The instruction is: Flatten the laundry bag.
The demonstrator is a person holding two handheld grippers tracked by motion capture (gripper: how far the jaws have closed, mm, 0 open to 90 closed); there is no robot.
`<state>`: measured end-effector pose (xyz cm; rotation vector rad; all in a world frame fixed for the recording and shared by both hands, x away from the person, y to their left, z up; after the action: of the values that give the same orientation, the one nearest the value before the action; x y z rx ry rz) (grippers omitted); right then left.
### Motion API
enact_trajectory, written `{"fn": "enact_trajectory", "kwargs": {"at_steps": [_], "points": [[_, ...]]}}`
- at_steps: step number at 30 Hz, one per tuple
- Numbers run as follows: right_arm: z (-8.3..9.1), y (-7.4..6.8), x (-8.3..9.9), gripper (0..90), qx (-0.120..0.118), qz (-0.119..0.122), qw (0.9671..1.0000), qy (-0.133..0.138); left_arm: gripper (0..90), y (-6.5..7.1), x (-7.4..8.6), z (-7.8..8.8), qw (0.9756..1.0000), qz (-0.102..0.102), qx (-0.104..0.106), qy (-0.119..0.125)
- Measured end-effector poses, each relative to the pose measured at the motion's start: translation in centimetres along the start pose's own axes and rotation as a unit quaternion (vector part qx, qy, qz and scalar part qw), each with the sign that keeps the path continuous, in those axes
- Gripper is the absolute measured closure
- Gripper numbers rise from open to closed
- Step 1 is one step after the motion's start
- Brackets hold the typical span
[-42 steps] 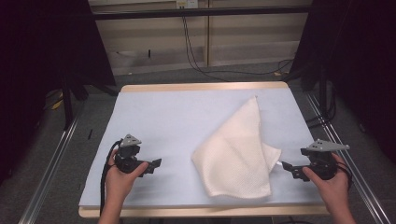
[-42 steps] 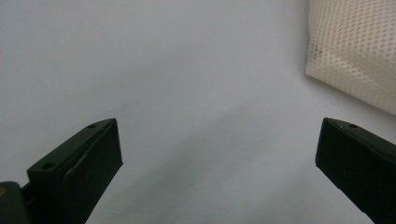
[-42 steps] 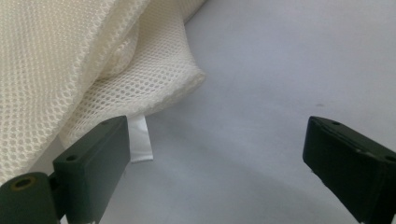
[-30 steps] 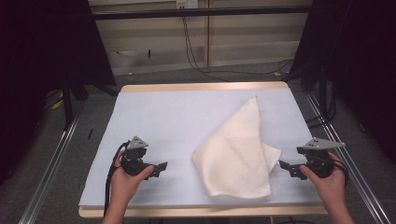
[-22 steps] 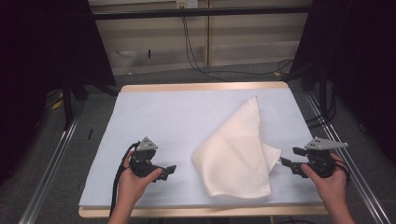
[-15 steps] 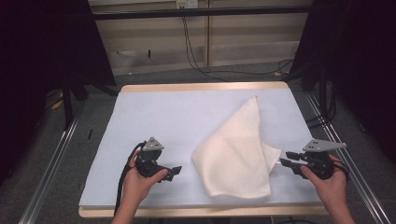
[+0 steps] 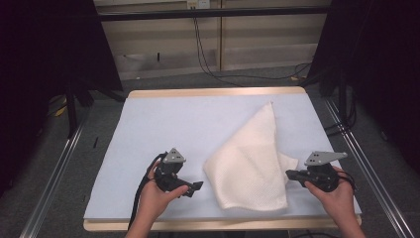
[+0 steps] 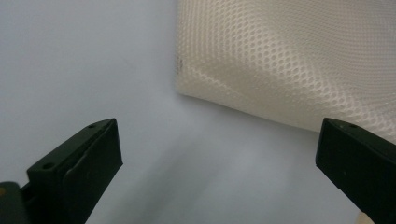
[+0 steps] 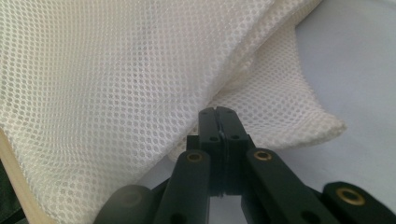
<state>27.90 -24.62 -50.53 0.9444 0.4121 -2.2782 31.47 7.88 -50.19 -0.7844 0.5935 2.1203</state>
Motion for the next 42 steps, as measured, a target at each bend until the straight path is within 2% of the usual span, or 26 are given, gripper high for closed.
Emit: {"fn": "enact_trajectory", "kwargs": {"at_steps": [4,6,9,10,17,21,23,28,31,32,35,41,42], "points": [[-0.8,-0.5,0.0,89.3,-0.008,0.01,0.9999,-0.008,0.0,0.6,-0.3,-0.1,1.0,-0.003,0.004,0.002],[-0.9,-0.6,0.0,89.3,-0.009,0.008,0.9999,-0.008,0.0,1.1,-0.4,-0.2,0.9999,-0.013,0.01,-0.003],[-1.2,-0.9,-0.2,88.7,-0.013,0.009,0.9999,-0.008,0.0,1.6,-0.5,-0.4,0.9997,-0.016,0.016,-0.004],[-1.4,-1.1,-0.4,88.7,-0.02,0.004,0.9998,-0.003,0.0,1.9,-0.5,-0.6,0.9995,-0.023,0.017,-0.008],[-1.9,-1.3,-0.6,88.7,-0.016,0.004,0.9998,-0.008,0.0,3.3,-0.8,-1.1,0.9988,-0.03,0.039,-0.009],[-1.6,-0.8,-0.6,87.5,-0.004,-0.001,1.0,-0.001,0.0,4.3,-0.7,-1.5,0.9975,-0.041,0.054,-0.017],[-1.3,-0.2,0.0,87.2,0.017,-0.005,0.9997,-0.016,0.0,4.7,-0.7,-1.5,0.9972,-0.039,0.061,-0.019],[-1.7,-0.2,0.2,87.1,0.022,0.0,0.9995,-0.024,0.0,5.0,-0.8,-1.6,0.9966,-0.04,0.071,-0.015],[-2.2,-0.8,0.0,87.2,0.003,-0.005,0.9997,-0.024,0.0,5.1,-0.7,-1.6,0.9964,-0.038,0.074,-0.016],[-2.4,-0.9,-0.1,87.1,0.001,0.002,0.9998,-0.019,0.0,5.1,-0.7,-1.7,0.9963,-0.039,0.074,-0.015],[-2.5,-1.1,-0.2,87.2,0.001,-0.002,0.9998,-0.022,0.0,5.3,-0.7,-1.8,0.9961,-0.044,0.074,-0.017],[-2.7,-1.3,-0.6,87.1,-0.007,0.001,0.9999,-0.015,0.0,5.8,-0.8,-1.9,0.9954,-0.039,0.085,-0.019],[-2.7,-1.4,-0.5,87.2,-0.005,0.001,0.9998,-0.019,0.0,6.0,-0.8,-1.8,0.9948,-0.043,0.091,-0.019]]}}
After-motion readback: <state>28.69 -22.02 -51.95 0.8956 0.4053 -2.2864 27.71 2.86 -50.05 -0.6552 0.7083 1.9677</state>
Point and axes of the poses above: each handheld gripper's, and its own axes: z roughly backward along the jaws, x roughly out of its underside, y roughly to its right, the point moved 9 cm from there along -z, roughly forward along the jaws
